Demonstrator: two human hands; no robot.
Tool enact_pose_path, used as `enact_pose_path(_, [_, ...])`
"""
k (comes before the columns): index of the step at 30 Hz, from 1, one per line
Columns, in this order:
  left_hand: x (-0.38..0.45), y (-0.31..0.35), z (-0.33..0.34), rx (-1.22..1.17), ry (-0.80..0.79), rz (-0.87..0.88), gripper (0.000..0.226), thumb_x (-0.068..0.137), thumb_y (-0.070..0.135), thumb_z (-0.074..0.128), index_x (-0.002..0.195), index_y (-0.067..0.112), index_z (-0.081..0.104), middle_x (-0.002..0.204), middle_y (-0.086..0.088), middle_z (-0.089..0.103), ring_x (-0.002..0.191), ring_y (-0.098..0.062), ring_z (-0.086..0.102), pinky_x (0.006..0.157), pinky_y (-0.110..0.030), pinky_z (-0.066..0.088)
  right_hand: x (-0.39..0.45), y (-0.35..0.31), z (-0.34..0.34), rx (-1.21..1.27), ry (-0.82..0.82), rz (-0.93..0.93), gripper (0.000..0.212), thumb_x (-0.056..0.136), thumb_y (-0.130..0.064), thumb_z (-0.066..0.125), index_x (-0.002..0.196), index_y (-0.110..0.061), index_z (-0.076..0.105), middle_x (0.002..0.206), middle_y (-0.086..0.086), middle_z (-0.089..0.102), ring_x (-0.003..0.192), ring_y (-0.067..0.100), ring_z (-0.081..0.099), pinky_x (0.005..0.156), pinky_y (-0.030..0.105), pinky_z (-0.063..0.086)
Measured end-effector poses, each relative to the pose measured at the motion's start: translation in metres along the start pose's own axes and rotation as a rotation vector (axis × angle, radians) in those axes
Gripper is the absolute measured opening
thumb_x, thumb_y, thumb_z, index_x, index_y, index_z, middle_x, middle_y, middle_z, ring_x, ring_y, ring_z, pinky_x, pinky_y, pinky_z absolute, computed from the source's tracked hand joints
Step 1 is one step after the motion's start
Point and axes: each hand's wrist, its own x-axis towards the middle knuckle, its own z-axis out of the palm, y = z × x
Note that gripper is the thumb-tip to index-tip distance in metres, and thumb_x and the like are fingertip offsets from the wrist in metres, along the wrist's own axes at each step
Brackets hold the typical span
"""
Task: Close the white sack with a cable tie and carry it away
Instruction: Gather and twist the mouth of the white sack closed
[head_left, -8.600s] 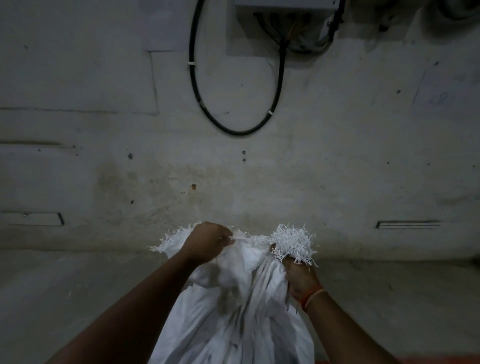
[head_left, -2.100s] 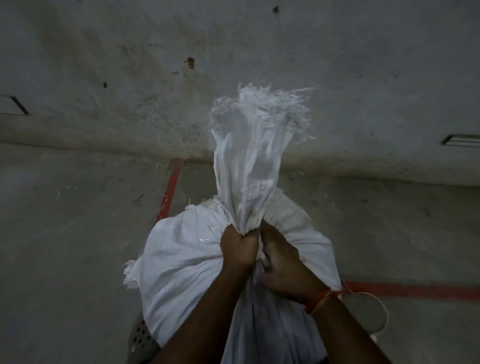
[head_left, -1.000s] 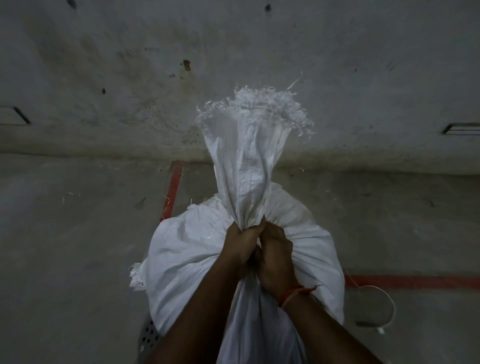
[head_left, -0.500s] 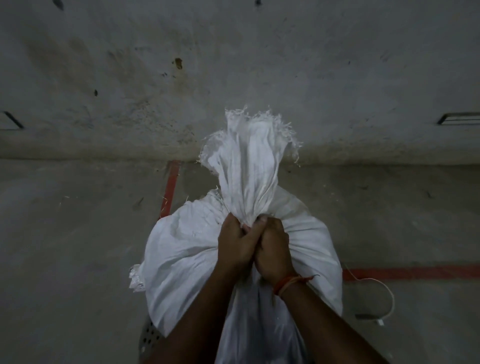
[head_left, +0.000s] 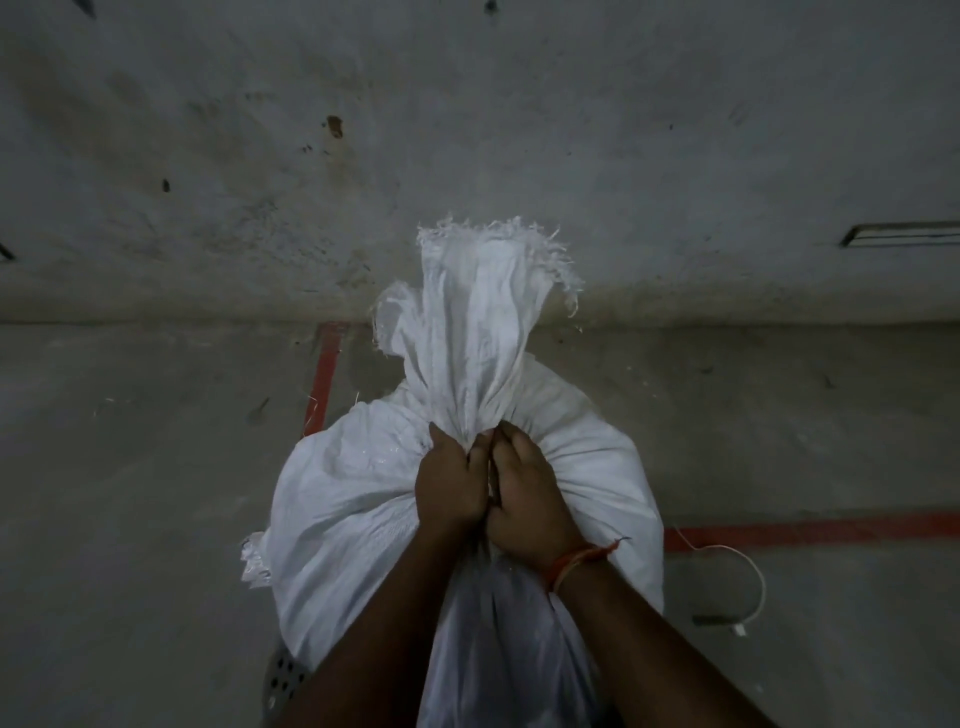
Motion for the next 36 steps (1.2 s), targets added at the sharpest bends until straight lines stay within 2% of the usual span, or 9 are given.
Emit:
enact_pose_path(5, [-0.002, 0.004, -0.005, -0.066, -0.054, 0.025, 0.043, 0.103, 0.036, 0.049, 0.127, 0.001, 0.045, 0.107, -0.016, 0.071, 0.103, -0.030, 0.067, 0.095, -0.042, 0.051, -0.007, 0.000, -0.005, -0.079, -0.005, 0.003, 0.068, 0.081, -0.033, 0.044, 0.148, -0.021, 0.041, 0.155, -0.001, 0.037, 0.144, 0.016, 0.032, 0.116, 0.041, 0.030])
enact_pose_path(9, [-0.006, -0.001, -0.009, -0.110, -0.094, 0.036, 0.041, 0.102, 0.033, 0.052, 0.131, 0.003, 0.048, 0.117, -0.011, 0.070, 0.112, -0.024, 0.065, 0.100, -0.036, 0.048, -0.011, -0.001, -0.005, -0.189, 0.018, 0.001, 0.066, 0.085, -0.048, 0.023, 0.145, -0.031, 0.043, 0.153, -0.010, 0.039, 0.143, 0.010, 0.031, 0.110, 0.039, 0.030])
enact_pose_path(12, [-0.011, -0.005, -0.008, -0.168, -0.063, 0.017, 0.039, 0.102, 0.030, 0.052, 0.130, 0.003, 0.055, 0.121, -0.011, 0.069, 0.117, -0.024, 0.064, 0.106, -0.039, 0.047, -0.018, -0.001, -0.002, -0.185, 0.047, -0.016, 0.073, 0.080, -0.051, 0.021, 0.147, -0.029, 0.042, 0.156, -0.009, 0.036, 0.146, 0.010, 0.028, 0.109, 0.036, 0.028])
enact_pose_path(16, [-0.016, 0.006, -0.008, -0.495, -0.057, -0.092, 0.028, 0.103, 0.021, 0.049, 0.127, 0.010, 0.058, 0.119, -0.002, 0.069, 0.113, -0.015, 0.065, 0.103, -0.033, 0.049, -0.015, 0.000, 0.003, -0.106, 0.067, -0.036, 0.080, 0.083, -0.050, 0.033, 0.156, -0.025, 0.017, 0.165, -0.007, 0.019, 0.151, 0.008, 0.015, 0.119, 0.035, 0.021])
enact_pose_path(20, [-0.005, 0.004, -0.001, -0.677, -0.042, -0.145, 0.033, 0.102, 0.029, 0.051, 0.126, 0.009, 0.061, 0.120, -0.008, 0.071, 0.115, -0.020, 0.067, 0.103, -0.044, 0.052, -0.010, -0.001, 0.015, -0.126, 0.160, 0.016, 0.075, 0.090, -0.042, 0.036, 0.157, -0.017, 0.015, 0.165, 0.000, 0.021, 0.152, 0.011, 0.017, 0.121, 0.037, 0.020])
enact_pose_path(24, [0.011, -0.004, 0.012, -0.606, 0.018, -0.172, 0.043, 0.095, 0.044, 0.056, 0.114, 0.006, 0.062, 0.110, -0.010, 0.072, 0.110, -0.023, 0.068, 0.103, -0.051, 0.051, 0.000, 0.006, 0.033, -0.224, 0.238, 0.059, 0.057, 0.094, -0.025, 0.050, 0.149, -0.017, 0.038, 0.158, 0.002, 0.039, 0.148, 0.013, 0.030, 0.113, 0.032, 0.019])
enact_pose_path(27, [0.015, -0.004, 0.021, -0.502, 0.074, -0.164, 0.020, 0.099, 0.032, 0.056, 0.102, 0.012, 0.057, 0.094, 0.002, 0.067, 0.101, -0.018, 0.066, 0.102, -0.045, 0.051, 0.007, 0.019, 0.043, -0.229, 0.251, 0.019, 0.049, 0.090, -0.027, 0.056, 0.138, -0.020, 0.052, 0.148, 0.001, 0.052, 0.141, 0.013, 0.042, 0.109, 0.032, 0.023])
enact_pose_path(29, [0.017, -0.008, 0.027, -0.445, 0.087, -0.140, 0.016, 0.099, 0.031, 0.055, 0.099, 0.015, 0.054, 0.092, 0.000, 0.067, 0.097, -0.018, 0.066, 0.100, -0.047, 0.052, 0.010, 0.027, 0.048, -0.239, 0.227, 0.022, 0.046, 0.091, -0.026, 0.054, 0.137, -0.019, 0.054, 0.147, 0.000, 0.054, 0.140, 0.012, 0.044, 0.108, 0.032, 0.024])
enact_pose_path(36, [0.020, -0.031, 0.040, -0.297, 0.044, -0.056, 0.048, 0.089, 0.046, 0.048, 0.113, 0.005, 0.057, 0.100, -0.011, 0.072, 0.100, -0.025, 0.069, 0.096, -0.050, 0.053, 0.012, 0.033, 0.052, -0.245, 0.203, 0.026, 0.046, 0.090, -0.025, 0.049, 0.135, -0.017, 0.056, 0.142, -0.003, 0.059, 0.137, 0.012, 0.049, 0.105, 0.029, 0.024])
